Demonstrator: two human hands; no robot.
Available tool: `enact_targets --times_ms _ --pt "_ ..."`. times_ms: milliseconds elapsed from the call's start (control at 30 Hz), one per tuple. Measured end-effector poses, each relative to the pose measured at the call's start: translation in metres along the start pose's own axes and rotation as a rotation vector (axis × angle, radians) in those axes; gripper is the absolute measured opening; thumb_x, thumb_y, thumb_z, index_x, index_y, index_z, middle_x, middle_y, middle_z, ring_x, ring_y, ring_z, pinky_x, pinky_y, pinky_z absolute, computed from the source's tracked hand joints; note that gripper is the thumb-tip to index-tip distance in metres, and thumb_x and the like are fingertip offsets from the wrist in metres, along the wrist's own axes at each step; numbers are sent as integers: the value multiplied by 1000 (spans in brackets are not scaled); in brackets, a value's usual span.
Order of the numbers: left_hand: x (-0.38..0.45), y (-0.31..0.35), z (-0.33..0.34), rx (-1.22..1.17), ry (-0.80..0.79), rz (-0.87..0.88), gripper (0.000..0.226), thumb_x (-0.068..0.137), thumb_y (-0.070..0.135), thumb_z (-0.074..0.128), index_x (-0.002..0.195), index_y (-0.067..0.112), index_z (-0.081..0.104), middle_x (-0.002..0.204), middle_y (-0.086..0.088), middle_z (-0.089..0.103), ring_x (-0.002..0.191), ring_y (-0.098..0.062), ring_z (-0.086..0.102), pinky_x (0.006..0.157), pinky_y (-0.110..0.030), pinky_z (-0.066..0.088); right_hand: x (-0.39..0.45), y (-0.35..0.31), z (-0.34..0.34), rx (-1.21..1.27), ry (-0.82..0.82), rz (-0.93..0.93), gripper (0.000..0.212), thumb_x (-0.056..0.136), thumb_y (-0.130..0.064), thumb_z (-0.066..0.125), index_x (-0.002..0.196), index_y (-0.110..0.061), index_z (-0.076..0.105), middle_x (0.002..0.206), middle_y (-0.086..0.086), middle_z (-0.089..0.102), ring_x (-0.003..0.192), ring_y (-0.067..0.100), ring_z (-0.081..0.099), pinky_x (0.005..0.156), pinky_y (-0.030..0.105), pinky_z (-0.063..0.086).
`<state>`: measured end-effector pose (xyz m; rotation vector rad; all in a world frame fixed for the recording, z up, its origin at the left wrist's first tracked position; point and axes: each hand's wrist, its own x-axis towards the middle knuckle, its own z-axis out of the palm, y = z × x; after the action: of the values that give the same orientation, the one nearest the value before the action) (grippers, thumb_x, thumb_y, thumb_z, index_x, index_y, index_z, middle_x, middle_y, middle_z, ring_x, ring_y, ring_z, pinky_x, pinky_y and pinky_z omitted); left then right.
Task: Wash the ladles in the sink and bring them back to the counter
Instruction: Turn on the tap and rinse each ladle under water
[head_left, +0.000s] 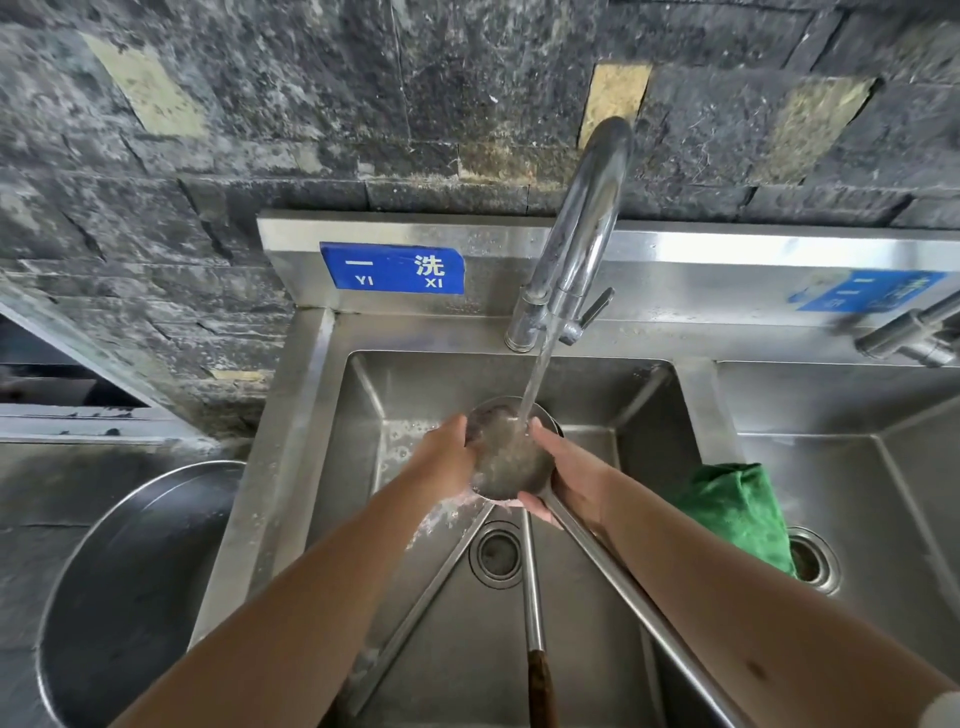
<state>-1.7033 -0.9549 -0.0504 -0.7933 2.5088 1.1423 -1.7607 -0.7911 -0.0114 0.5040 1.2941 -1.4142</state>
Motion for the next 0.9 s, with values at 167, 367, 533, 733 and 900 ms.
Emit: enact_targets --times_ms 167,367,533,733,900 --pt "-3 12 5 -341 6 46 48 89 15 60 129 36 46 108 5 66 91 -15 66 68 -30 57 -22 -5 2 83 -203 -16 69 92 -70 34 111 -13 67 104 13 74 58 29 69 39 23 51" --pt "0 31 8 -680 -64 -94 56 83 3 58 130 30 48 115 -2 66 105 -25 65 91 -47 55 -27 -6 3 69 -275 -38 89 77 -85 31 120 -16 67 121 13 68 89 32 73 62 34 61" --pt "-26 50 -7 -1488 -309 -268 46 85 36 40 101 1 65 94 -23 67 83 -35 61 79 -43 49 -19 -9 11 6 -157 -36 70 65 -76 64 101 -15 68 91 5 70 71 26 69 46 22 45" --pt "-48 68 -19 -1827 -198 -336 51 84 40 35 109 4 61 101 -26 63 83 -39 56 66 -39 39 -26 -23 29 -210 -77 -191 54 71 -64 69 80 -12 58 52 7 46 43 18 40 41 22 34" --pt "-65 62 -21 -1960 -23 -303 56 94 46 45 119 -2 61 103 -30 70 101 -43 65 85 -50 51 -22 -25 34 -274 -58 -316 44 77 -47 75 92 -8 61 55 9 52 36 18 46 35 20 36"
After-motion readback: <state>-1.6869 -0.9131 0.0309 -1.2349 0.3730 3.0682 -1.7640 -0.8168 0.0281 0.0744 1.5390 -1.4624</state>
